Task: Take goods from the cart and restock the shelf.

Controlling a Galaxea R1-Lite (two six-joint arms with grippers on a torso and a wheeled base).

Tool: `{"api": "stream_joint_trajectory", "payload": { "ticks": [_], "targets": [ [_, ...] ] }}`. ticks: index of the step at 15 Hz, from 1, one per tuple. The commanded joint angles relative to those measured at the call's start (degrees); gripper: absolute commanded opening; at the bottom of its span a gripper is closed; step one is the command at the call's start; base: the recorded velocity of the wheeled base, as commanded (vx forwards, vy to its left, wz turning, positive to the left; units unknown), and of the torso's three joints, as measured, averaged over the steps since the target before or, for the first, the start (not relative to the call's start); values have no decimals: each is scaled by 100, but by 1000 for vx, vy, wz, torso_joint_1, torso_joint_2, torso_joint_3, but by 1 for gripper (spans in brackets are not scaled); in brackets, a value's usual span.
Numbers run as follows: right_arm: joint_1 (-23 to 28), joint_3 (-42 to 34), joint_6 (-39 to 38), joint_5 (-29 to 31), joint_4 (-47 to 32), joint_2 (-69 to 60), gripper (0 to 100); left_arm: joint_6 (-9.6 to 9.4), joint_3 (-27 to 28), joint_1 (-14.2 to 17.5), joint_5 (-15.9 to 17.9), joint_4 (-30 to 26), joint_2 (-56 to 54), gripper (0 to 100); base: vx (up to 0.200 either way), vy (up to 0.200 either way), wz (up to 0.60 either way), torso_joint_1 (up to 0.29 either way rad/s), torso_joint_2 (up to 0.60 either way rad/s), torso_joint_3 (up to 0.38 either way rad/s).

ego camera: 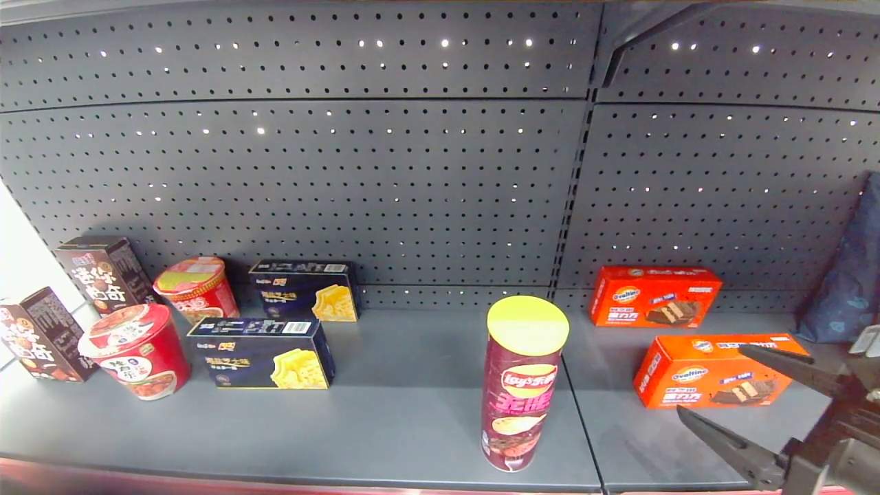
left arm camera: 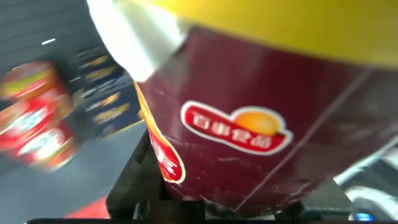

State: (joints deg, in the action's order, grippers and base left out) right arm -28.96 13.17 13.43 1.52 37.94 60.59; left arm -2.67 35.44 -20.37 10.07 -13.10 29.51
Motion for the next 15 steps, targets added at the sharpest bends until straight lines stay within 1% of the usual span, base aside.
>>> {"api": "stream_joint_trajectory", "payload": {
  "ticks": [1,2,3,4,5,6,7,8,9,10,11,12,13,14,15],
  "targets": [
    [31,-112,-139,393,-761,-1348,100,355,200,-696,74,563,986,0,0,0,0,0,0,0],
    [110,-112,-218,577,-1025,-1682,100,627,253,-960,74,1029,1355,0,0,0,0,0,0,0],
    [269,-95,-315,727,-1306,-2025,100,891,279,-1109,65,1627,1830,0,0,0,0,0,0,0],
    [559,-104,-385,753,-1553,-2367,100,1040,279,-1109,74,2295,2366,0,0,0,0,0,0,0],
    [998,-121,-517,735,-1869,-2754,100,1067,279,-1109,83,2831,2920,0,0,0,0,0,0,0],
    [1174,-148,-623,735,-2089,-3044,100,1067,288,-1109,109,3024,3263,0,0,0,0,0,0,0],
    [1244,-165,-649,735,-2264,-3281,100,1049,288,-1109,250,3121,3447,0,0,0,0,0,0,0],
    [1306,-218,-658,744,-2598,-3659,100,979,297,-1109,461,3244,3676,0,0,0,0,0,0,0],
    [1394,-236,-658,744,-2976,-4046,100,794,315,-1057,470,3332,3939,0,0,0,0,0,0,0],
    [1481,-236,-658,744,-3310,-4336,100,698,350,-907,496,3429,4168,0,0,0,0,0,0,0],
    [1587,-209,-667,744,-3838,-4811,100,627,402,-688,549,3727,4511,0,0,0,0,0,0,0],
    [1666,-200,-667,744,-4260,-5215,100,557,438,-521,733,4044,4783,0,0,0,0,0,0,0],
    [1710,-236,-684,770,-4558,-5496,100,416,490,-257,962,4193,5020,0,0,0,0,0,0,0],
    [1719,-209,-737,814,-4558,-5487,100,162,569,-11,1155,4202,5266,0,0,0,0,0,0,0],
    [1719,-183,-737,806,-4541,-5487,100,-85,640,209,1252,4228,5530,0,0,0,0,0,0,0]
  ]
}}
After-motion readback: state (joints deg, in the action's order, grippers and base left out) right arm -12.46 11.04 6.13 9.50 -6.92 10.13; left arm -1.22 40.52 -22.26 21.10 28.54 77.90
